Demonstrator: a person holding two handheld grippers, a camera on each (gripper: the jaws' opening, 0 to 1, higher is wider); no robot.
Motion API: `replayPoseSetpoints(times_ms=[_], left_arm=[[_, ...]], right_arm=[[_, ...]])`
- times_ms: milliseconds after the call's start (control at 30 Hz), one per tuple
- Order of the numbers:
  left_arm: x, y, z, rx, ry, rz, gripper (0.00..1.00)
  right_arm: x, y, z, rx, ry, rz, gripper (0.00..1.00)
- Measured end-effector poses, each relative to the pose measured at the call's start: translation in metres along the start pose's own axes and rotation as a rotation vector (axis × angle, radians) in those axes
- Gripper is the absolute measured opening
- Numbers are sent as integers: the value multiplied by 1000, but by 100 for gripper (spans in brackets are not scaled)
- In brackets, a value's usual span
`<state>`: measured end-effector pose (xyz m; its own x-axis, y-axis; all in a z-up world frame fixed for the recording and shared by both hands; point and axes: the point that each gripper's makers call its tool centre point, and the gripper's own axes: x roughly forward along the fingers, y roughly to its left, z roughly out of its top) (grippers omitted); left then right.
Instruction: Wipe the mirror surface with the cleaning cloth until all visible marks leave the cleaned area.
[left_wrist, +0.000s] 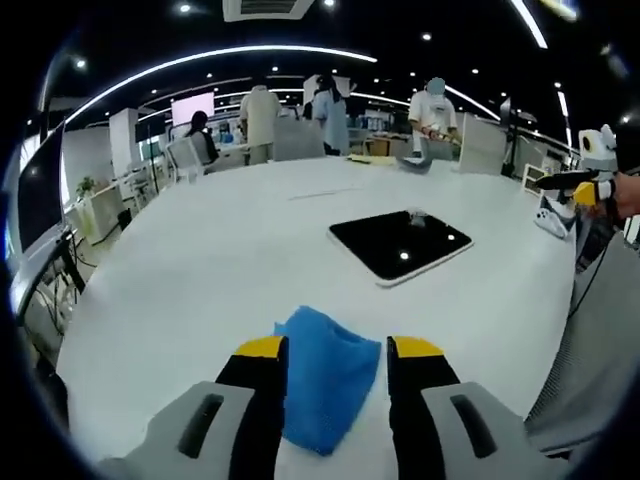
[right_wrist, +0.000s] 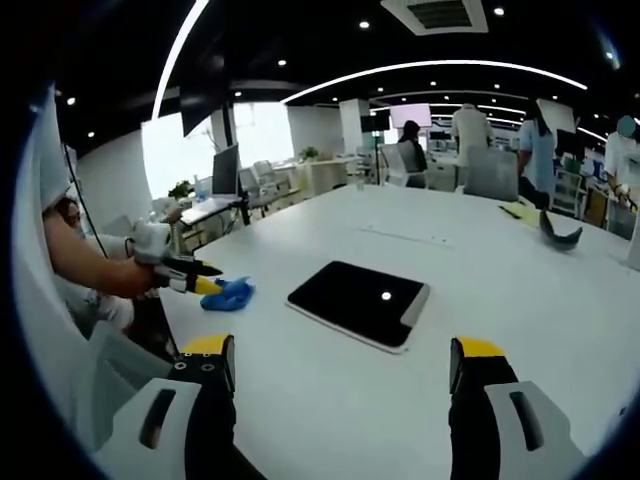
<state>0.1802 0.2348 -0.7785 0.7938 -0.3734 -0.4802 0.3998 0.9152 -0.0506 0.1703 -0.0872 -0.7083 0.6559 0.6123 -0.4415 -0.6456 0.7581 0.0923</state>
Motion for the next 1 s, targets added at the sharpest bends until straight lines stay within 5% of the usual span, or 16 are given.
replayPoseSetpoints(times_ms=[167, 267, 400, 500, 667, 800, 1000], left_arm=[[-10, -7, 41, -24, -72, -33, 54], [-14, -18, 56, 7, -74, -114, 59], [-17, -27, 53, 216, -3, -170, 73], [-20, -47, 44, 136, 57, -290, 81], [-26, -55, 54, -45, 67, -353, 99], [-30, -57, 62, 58, 43, -350, 99], [-36, -67, 59, 46, 62, -371, 99]], right_arm=[[-5, -2, 5, 9, -26, 1, 89], [-9, -5, 8, 18, -36, -2, 91], [-13, -13, 7, 30, -39, -15, 96], [-20, -21, 8, 73, -57, -31, 100], [-30, -23, 8, 103, -72, -18, 100], [-35, -20, 4, 108, -55, -5, 100], [-39, -10, -2, 74, -28, 9, 100]])
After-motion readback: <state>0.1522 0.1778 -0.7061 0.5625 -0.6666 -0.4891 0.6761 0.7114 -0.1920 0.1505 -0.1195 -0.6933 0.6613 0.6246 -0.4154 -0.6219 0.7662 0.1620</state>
